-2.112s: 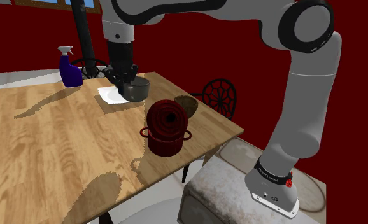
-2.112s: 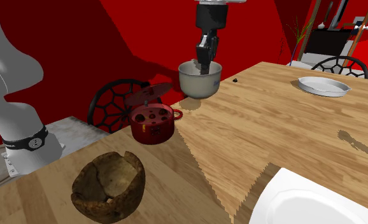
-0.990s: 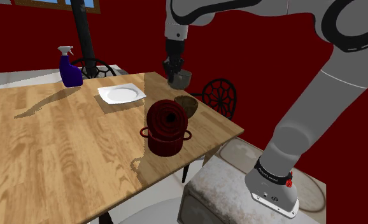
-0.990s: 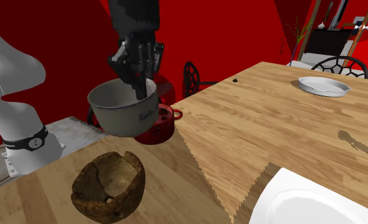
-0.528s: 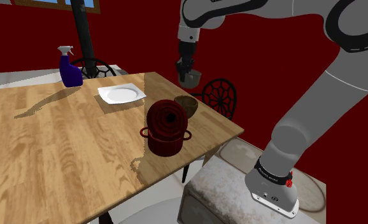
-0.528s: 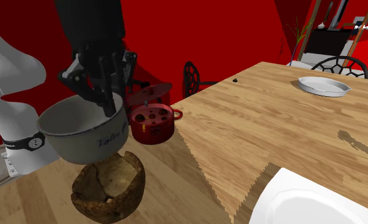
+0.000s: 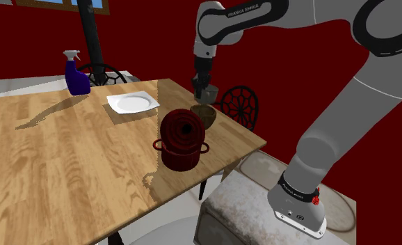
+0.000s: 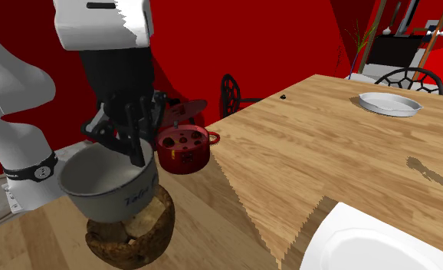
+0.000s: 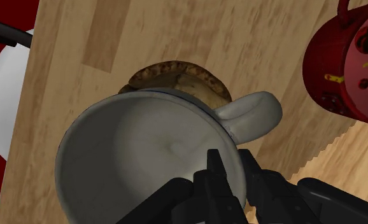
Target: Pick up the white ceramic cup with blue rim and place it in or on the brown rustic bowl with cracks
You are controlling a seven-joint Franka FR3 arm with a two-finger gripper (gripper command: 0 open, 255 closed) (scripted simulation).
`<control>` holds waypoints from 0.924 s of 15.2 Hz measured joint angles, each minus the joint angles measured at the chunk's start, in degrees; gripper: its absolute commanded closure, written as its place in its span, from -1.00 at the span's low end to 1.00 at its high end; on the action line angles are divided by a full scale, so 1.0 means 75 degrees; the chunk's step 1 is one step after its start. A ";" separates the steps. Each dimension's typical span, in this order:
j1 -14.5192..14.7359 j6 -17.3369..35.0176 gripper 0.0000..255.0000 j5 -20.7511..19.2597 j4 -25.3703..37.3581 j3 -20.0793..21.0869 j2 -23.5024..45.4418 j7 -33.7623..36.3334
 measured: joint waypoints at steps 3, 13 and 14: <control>0.0003 0.0325 1.00 -0.0004 -0.0250 0.0010 0.0076 -0.0003; 0.0009 0.0641 -1.00 -0.0009 -0.0473 0.0024 0.0165 0.0002; 0.0009 0.0642 -1.00 -0.0009 -0.0473 0.0024 0.0164 0.0002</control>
